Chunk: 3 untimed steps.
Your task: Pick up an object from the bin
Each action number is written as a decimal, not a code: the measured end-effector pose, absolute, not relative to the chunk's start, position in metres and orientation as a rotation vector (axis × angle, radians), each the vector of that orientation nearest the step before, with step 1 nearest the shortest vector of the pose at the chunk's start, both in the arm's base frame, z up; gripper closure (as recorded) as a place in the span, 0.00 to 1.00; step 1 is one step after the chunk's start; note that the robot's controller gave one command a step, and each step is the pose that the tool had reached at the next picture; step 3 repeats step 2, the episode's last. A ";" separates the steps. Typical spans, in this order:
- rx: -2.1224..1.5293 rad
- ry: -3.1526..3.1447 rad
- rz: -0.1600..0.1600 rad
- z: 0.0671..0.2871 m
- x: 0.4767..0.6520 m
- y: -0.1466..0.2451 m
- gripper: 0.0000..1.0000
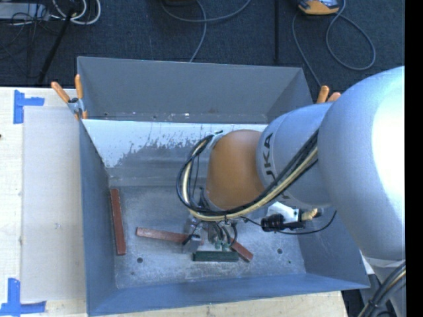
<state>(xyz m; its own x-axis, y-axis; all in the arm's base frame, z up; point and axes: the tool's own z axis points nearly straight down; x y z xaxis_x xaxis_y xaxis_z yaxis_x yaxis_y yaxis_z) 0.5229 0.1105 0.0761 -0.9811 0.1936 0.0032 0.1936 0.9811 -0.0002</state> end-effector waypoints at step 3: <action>-0.339 -3.133 -0.007 0.263 0.567 0.140 1.00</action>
Offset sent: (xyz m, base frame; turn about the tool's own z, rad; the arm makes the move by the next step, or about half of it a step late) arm 0.0203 0.0011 0.0817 0.0265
